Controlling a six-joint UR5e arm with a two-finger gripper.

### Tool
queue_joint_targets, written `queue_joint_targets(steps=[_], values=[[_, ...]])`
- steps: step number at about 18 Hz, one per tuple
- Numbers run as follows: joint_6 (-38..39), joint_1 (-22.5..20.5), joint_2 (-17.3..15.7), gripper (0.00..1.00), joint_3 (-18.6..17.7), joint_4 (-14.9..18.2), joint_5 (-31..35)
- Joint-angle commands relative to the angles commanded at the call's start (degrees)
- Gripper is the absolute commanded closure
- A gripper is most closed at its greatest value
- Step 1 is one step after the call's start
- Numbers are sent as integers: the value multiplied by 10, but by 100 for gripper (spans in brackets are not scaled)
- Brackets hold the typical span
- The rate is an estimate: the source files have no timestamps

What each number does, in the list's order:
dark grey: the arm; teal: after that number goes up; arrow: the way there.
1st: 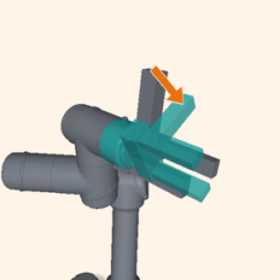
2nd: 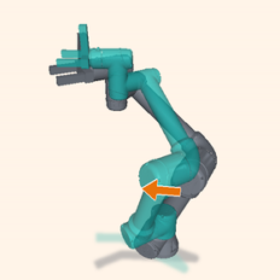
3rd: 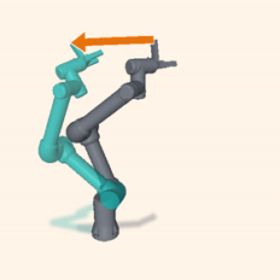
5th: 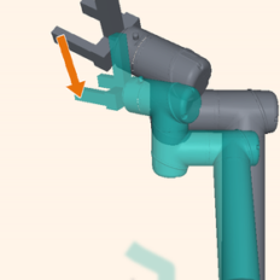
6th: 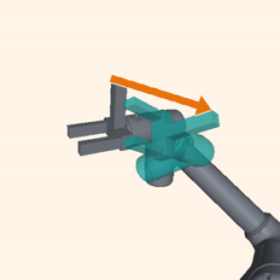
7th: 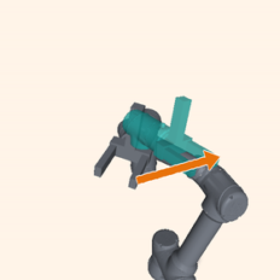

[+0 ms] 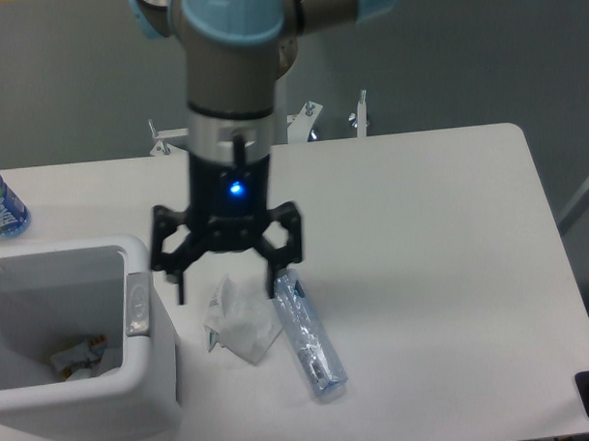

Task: Open the trash can
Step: 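Lift the gripper up and away from the opened trash can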

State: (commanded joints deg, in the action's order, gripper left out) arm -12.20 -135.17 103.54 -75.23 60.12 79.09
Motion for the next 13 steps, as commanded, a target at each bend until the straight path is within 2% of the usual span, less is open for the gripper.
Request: queue_joint_targets(steps=[2,3,5,7,10,13], values=[[-53,-13,-5,0,-3,10,16],[-101,-23,-9,0,-2,31,22],[-213,-40,-12,0,-2,91,38],[-297,-54,-17,0,-2,127,63],[-374,-76,-19,0,-4,157,84],[-392,-96,-19,0,-9,160,86]])
